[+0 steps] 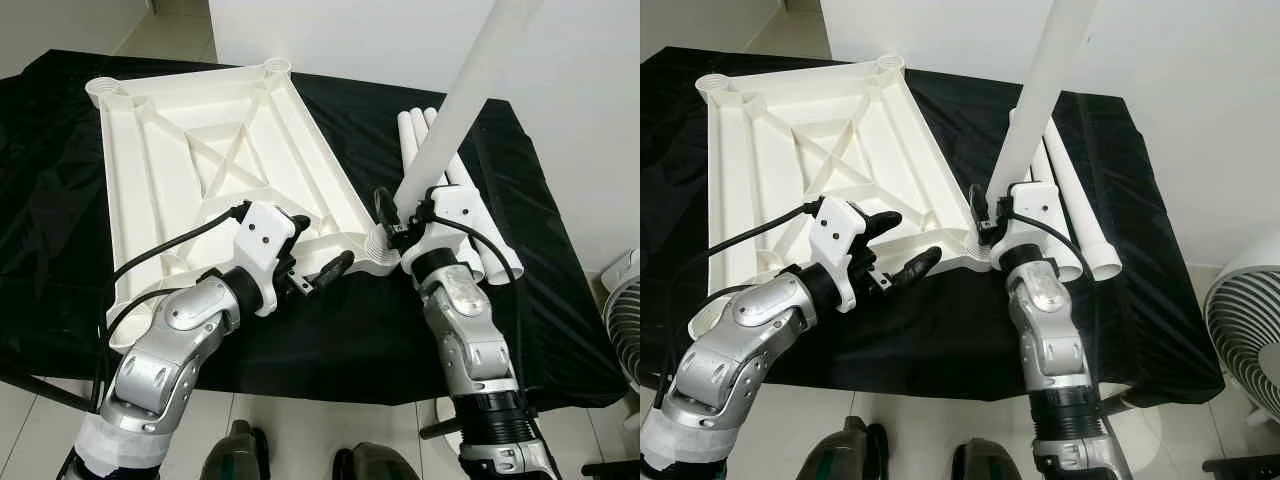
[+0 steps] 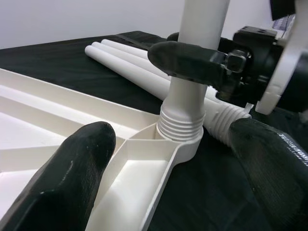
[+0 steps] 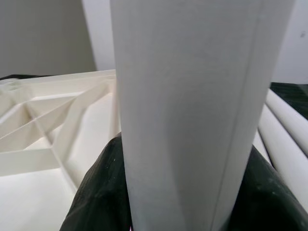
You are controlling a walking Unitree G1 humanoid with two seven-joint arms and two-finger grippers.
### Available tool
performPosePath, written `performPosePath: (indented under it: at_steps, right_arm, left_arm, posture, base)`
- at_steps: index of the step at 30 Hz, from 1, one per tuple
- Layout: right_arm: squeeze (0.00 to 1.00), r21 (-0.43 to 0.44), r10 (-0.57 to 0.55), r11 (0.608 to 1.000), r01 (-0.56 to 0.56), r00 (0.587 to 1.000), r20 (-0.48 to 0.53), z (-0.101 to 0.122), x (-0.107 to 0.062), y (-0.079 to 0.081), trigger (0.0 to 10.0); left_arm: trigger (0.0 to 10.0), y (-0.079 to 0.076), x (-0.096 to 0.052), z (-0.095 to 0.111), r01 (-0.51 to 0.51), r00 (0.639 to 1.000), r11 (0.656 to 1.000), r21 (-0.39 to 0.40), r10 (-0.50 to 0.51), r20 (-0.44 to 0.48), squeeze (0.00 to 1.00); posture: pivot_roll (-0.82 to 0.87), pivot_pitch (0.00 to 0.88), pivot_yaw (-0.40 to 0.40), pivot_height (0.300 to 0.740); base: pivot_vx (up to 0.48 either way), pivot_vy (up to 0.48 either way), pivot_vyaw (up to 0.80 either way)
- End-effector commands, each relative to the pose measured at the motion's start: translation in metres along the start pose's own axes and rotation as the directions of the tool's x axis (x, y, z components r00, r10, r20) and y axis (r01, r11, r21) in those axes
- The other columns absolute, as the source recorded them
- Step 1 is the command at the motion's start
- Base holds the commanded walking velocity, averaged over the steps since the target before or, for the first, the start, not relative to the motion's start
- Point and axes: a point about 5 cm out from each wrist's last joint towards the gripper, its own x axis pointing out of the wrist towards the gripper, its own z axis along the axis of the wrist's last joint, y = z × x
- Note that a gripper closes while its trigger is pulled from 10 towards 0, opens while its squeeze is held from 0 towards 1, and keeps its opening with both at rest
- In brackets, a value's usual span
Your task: Building children table
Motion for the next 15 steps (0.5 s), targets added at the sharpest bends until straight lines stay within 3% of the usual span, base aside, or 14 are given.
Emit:
performPosePath:
  at_steps: [1,9,15]
  right_arm:
    - [0.0,0.008,-0.094,0.995,0.095,0.991,-0.091,-0.017,-0.001,-0.009,10.0]
    - [0.0,0.002,-0.189,0.982,0.189,0.98,-0.056,-0.011,0.013,0.002,10.0]
    - [0.0,0.02,-0.177,0.984,0.177,0.984,-0.026,-0.008,0.014,0.013,10.0]
  left_arm:
    - [10.0,-0.002,0.002,-0.001,0.003,1.0,1.0,-0.004,-0.003,-0.009,0.0]
    - [10.0,-0.003,0.004,-0.001,0.005,1.0,1.0,-0.008,-0.005,-0.003,0.0]
    - [10.0,-0.003,0.005,0.0,0.0,1.0,1.0,-0.007,0.0,0.001,0.0]
  posture:
    - [-0.04,0.092,-0.016,0.74]
    - [-0.03,0.083,-0.023,0.74]
    - [-0.03,0.077,-0.037,0.74]
  base:
    - [0.0,0.0,0.0]
    - [0.0,0.0,0.0]
    - [0.0,0.0,0.0]
